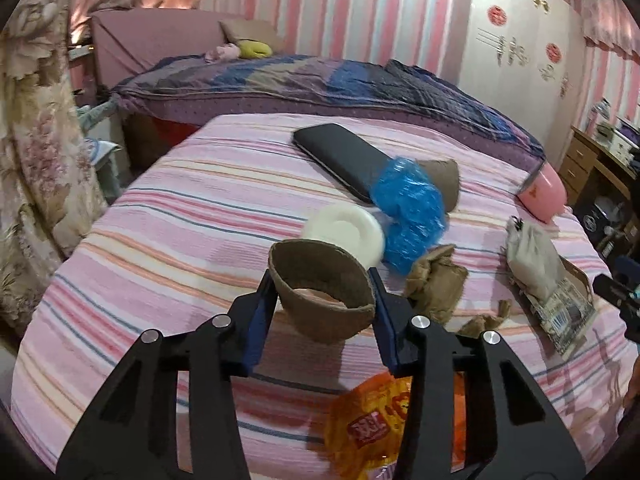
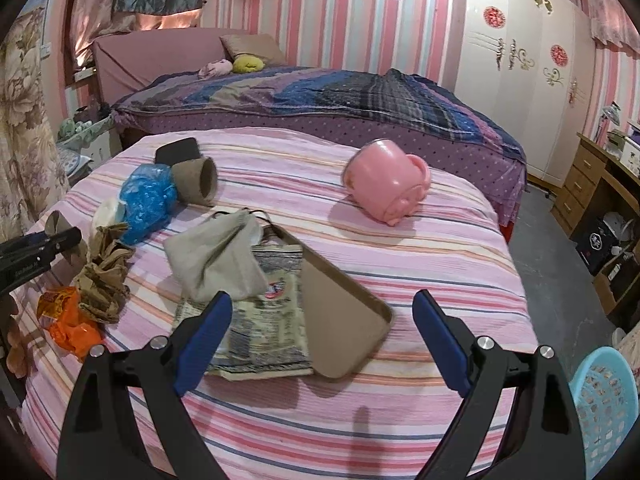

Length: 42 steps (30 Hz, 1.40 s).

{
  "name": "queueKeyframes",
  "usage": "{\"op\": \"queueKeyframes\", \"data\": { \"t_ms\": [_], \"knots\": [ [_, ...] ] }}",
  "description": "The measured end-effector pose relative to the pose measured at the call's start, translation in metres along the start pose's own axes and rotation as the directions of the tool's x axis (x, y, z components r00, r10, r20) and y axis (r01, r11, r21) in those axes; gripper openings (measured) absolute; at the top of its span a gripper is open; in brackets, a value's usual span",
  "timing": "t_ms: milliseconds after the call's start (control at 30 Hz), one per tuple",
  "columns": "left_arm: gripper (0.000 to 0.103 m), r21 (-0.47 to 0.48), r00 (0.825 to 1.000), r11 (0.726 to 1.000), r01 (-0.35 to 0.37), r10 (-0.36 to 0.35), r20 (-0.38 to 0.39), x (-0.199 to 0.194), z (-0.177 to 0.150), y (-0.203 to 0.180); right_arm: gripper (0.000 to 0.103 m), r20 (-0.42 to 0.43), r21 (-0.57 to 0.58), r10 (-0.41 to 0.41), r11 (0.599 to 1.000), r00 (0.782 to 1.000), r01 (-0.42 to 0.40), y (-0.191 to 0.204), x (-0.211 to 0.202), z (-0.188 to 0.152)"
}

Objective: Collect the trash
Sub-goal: 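Grasp the paper cup with the left gripper while the right gripper grasps the grey cloth, then carry the cup and cloth to the blue basket and open both grippers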

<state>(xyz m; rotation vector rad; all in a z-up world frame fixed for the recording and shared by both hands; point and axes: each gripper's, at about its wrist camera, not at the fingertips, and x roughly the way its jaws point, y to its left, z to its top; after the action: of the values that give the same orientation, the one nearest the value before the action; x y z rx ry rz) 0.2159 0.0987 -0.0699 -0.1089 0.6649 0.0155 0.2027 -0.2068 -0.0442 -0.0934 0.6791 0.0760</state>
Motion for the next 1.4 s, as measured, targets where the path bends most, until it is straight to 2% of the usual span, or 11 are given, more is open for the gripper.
{"op": "queueKeyframes", "data": {
  "t_ms": [333,467,533,600,800,1033,1133,1233,1400],
  "knots": [
    [0.044,-0.036,0.999,0.999,-0.032,0.032,0.001,0.002,0.0,0.009,0.089,-0.031,-0.009,0.097,0.995,0.995,-0.097,0.043,0.032,0.009],
    [0.044,-0.048,0.999,0.998,-0.031,0.032,0.002,0.001,0.0,0.011,0.088,-0.055,-0.041,0.092,0.995,0.994,-0.095,0.059,0.043,0.011],
    [0.044,-0.05,1.0,0.998,-0.031,0.031,0.0,0.002,0.0,0.012,0.082,-0.081,-0.052,0.083,0.995,0.993,-0.088,0.064,0.051,0.01],
    [0.044,-0.049,1.0,0.998,-0.031,0.031,0.0,0.002,0.0,0.012,0.064,-0.104,-0.042,0.097,0.994,0.99,-0.102,0.064,0.056,0.009],
    [0.044,-0.051,1.0,0.998,-0.03,0.03,0.001,0.002,0.0,0.012,0.032,-0.069,-0.015,0.152,0.988,0.986,-0.154,0.055,0.047,0.009],
    [0.044,-0.054,0.999,0.998,-0.038,0.039,0.008,0.001,-0.001,0.012,0.032,0.026,-0.015,0.123,0.992,0.992,-0.123,0.041,0.019,0.009],
    [0.043,-0.058,0.998,0.997,-0.055,0.056,0.014,-0.001,0.0,0.013,0.032,0.029,-0.027,0.113,0.993,0.993,-0.112,0.036,0.011,0.008],
    [0.043,-0.055,0.994,0.994,-0.099,0.102,0.046,-0.013,0.0,0.01,0.032,0.019,-0.038,0.1,0.994,0.995,-0.099,0.029,0.004,0.006],
    [0.043,-0.033,0.991,0.992,-0.122,0.123,0.057,-0.038,-0.004,-0.003,0.032,0.025,-0.034,0.092,0.995,0.995,-0.091,0.011,-0.013,0.001]
  ]
}}
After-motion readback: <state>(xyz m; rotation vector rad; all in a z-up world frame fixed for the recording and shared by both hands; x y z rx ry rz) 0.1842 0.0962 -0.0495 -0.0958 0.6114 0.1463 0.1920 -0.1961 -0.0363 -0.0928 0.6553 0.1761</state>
